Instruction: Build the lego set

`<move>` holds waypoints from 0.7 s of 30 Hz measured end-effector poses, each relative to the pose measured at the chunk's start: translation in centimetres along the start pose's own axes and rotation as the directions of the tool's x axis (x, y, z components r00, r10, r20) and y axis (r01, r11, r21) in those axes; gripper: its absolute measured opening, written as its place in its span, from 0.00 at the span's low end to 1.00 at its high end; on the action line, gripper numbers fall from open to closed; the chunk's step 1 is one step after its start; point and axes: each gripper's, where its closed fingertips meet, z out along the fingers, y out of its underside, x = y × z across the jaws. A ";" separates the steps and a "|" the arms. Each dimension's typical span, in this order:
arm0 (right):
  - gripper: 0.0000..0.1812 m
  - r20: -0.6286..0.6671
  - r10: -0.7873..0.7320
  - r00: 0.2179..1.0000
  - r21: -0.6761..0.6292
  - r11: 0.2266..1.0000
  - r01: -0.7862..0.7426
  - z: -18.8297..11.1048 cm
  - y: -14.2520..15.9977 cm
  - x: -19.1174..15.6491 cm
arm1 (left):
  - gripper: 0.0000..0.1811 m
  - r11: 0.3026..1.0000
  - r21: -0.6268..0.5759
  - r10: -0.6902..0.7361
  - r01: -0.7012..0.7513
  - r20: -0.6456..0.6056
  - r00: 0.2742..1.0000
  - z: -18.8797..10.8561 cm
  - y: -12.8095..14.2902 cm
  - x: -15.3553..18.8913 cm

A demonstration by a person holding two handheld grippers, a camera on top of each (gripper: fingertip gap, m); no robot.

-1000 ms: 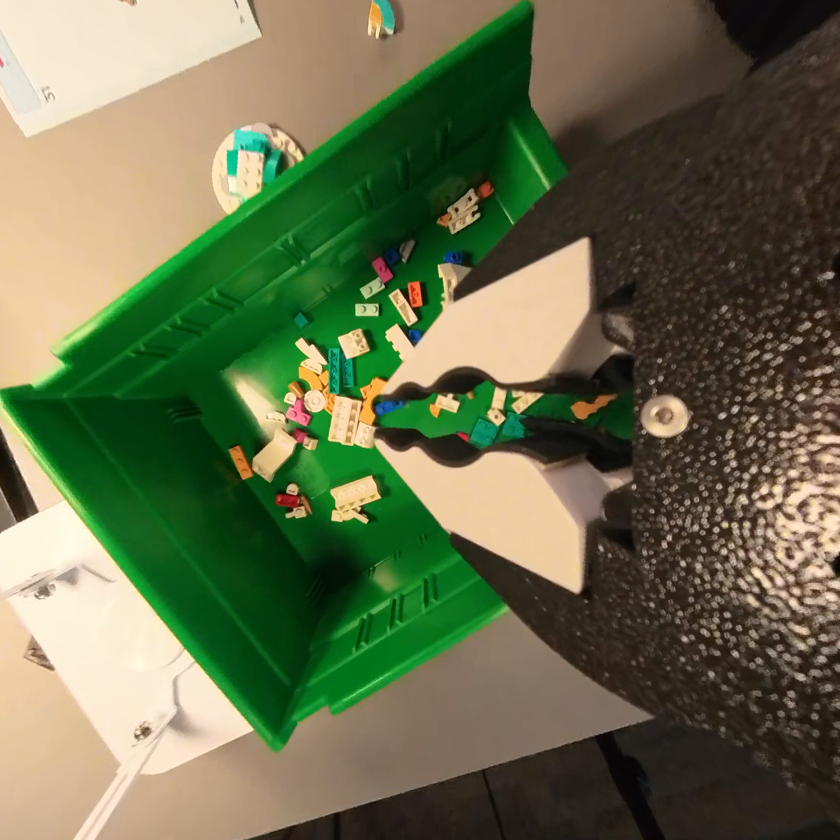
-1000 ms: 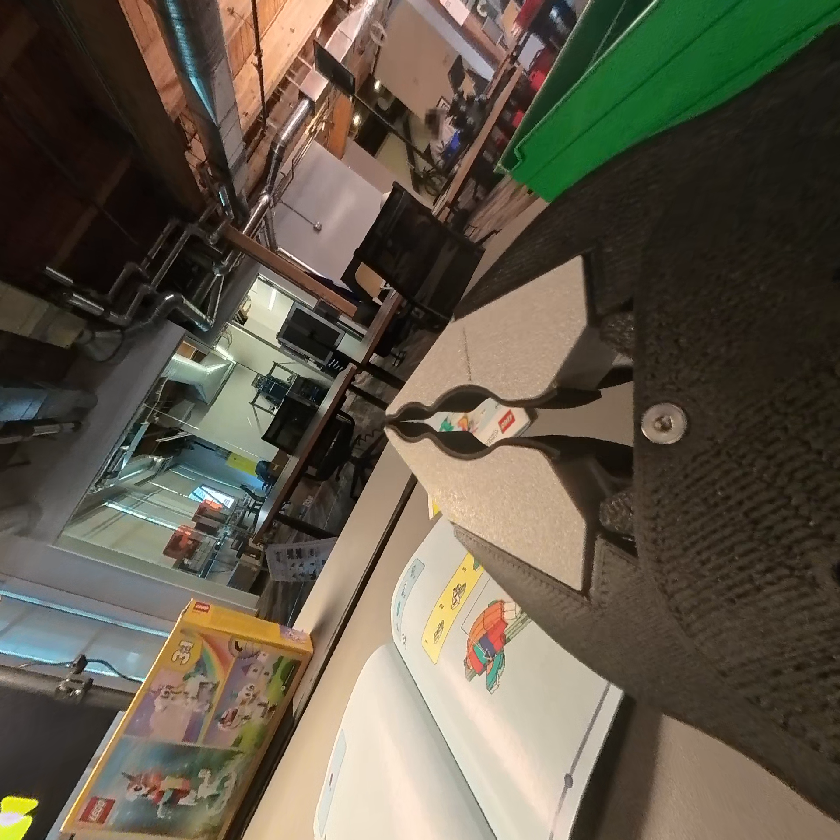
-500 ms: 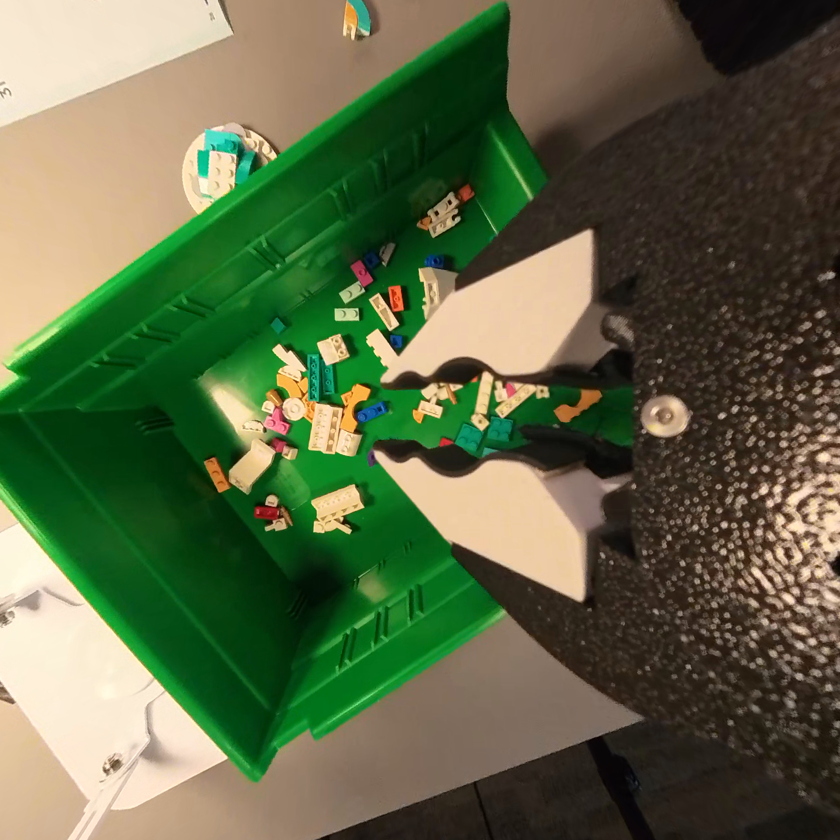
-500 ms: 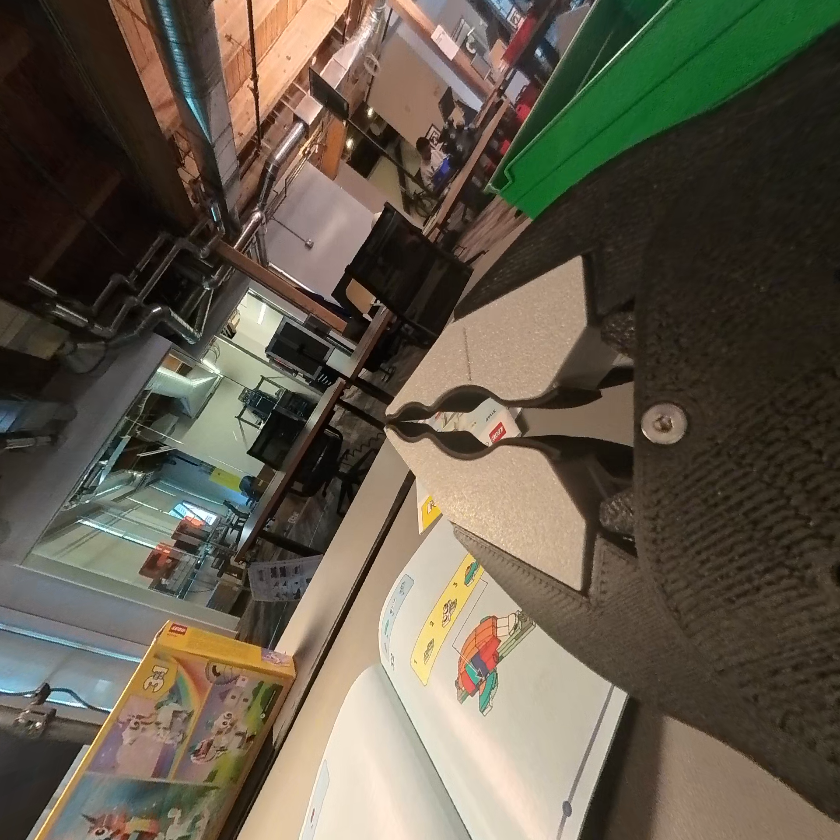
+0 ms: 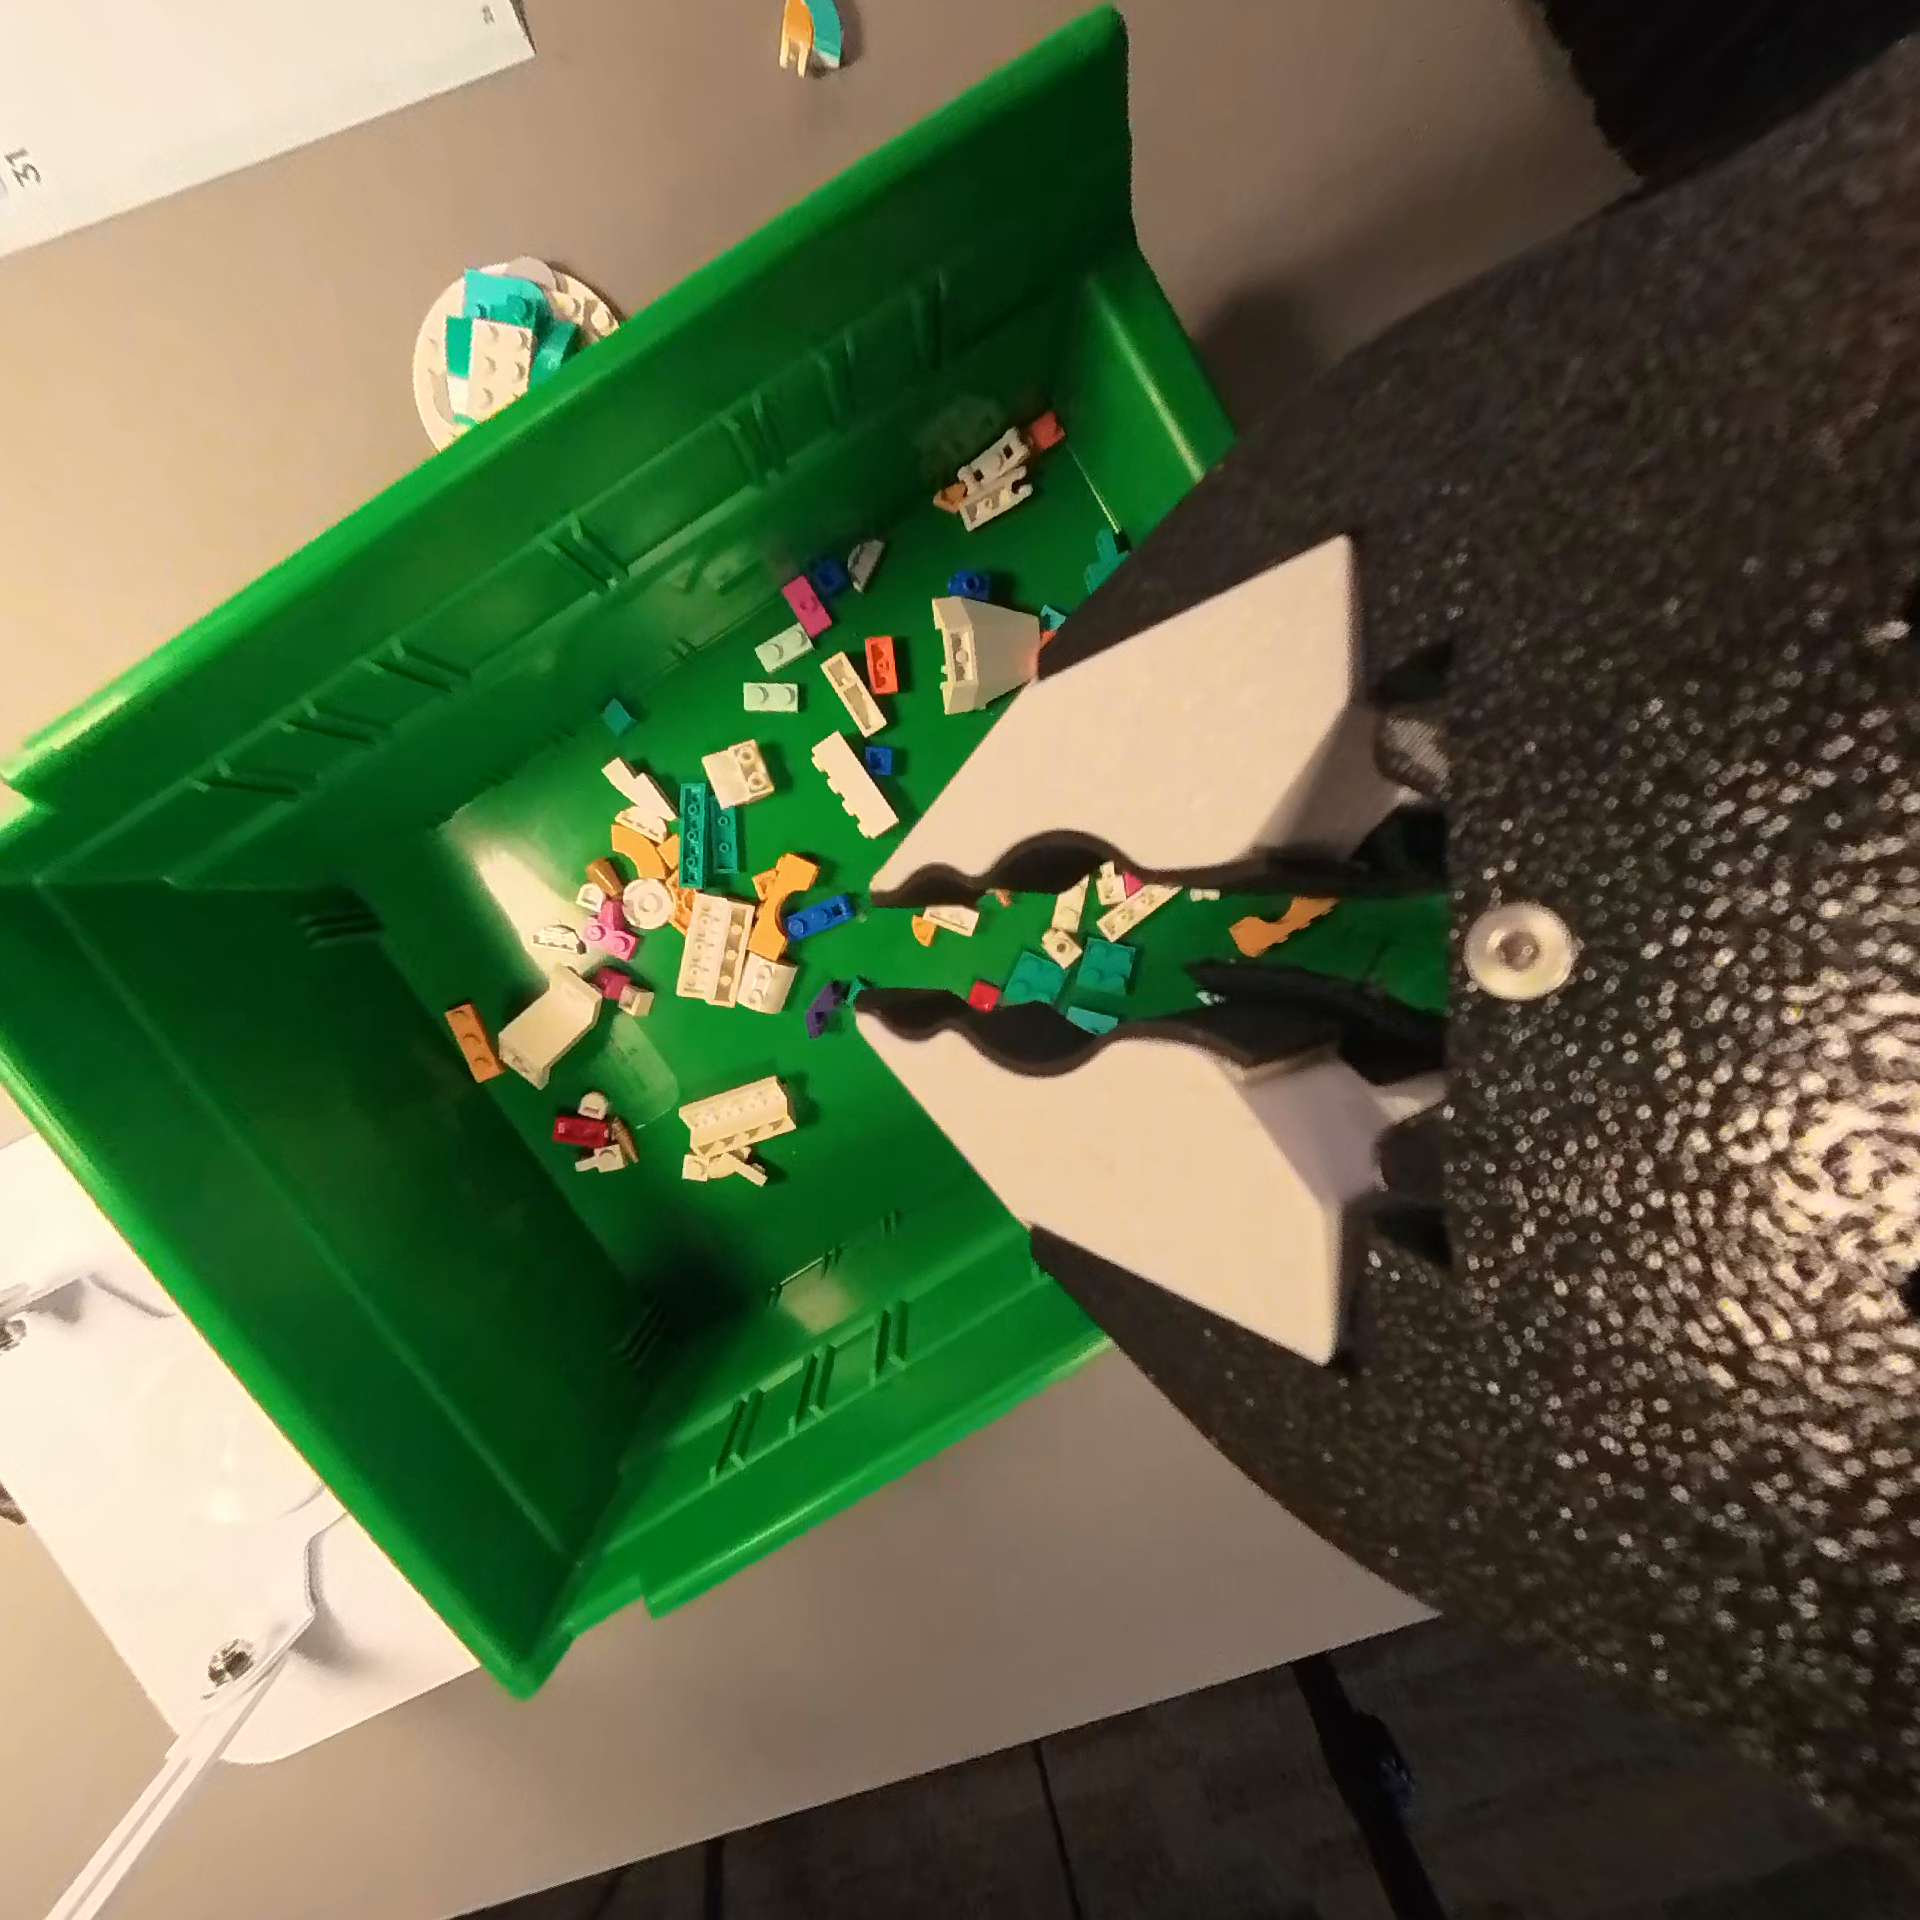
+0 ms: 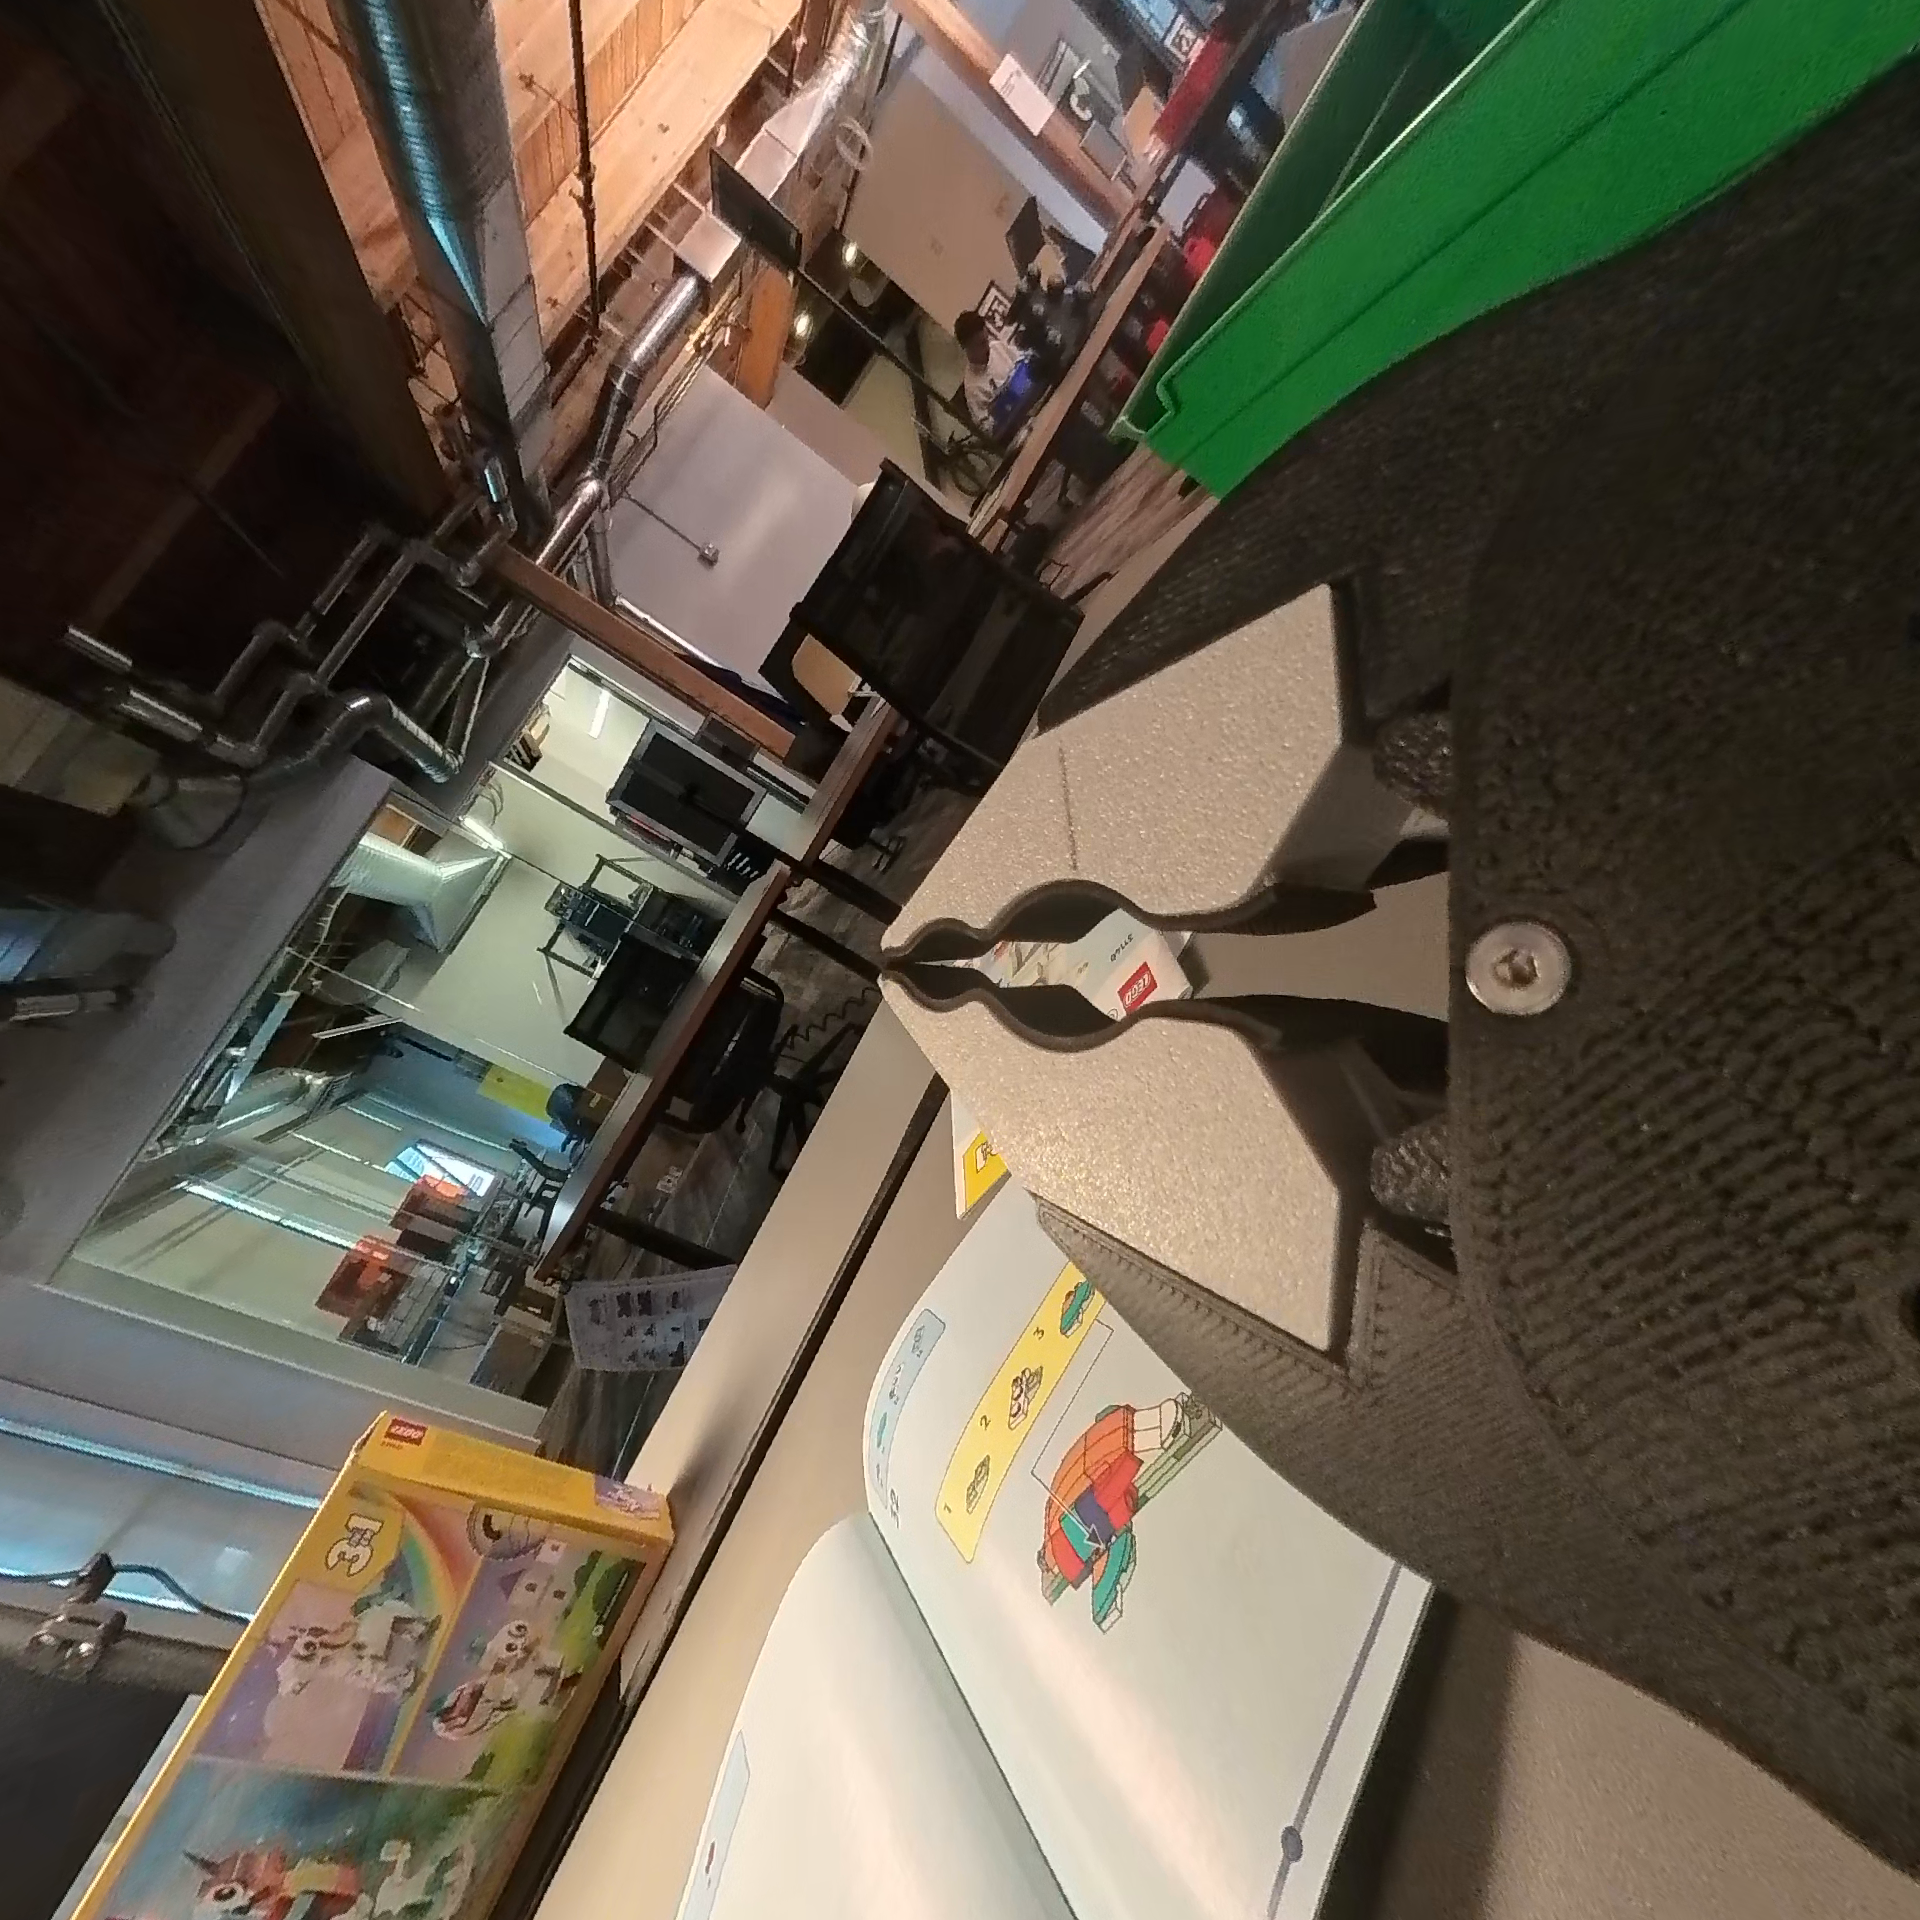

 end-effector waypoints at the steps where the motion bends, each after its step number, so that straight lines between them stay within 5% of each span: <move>1: 0.00 0.000 -0.001 1.000 0.000 1.000 0.001 0.0 0.0 0.0 | 0.08 1.000 0.000 0.003 -0.003 -0.003 1.000 0.0 0.0 0.1; 21: 0.00 0.017 0.005 1.000 0.014 1.000 -0.005 -0.1 -0.2 -0.2 | 0.08 0.999 -0.047 0.020 -0.022 -0.026 0.999 0.7 0.4 0.9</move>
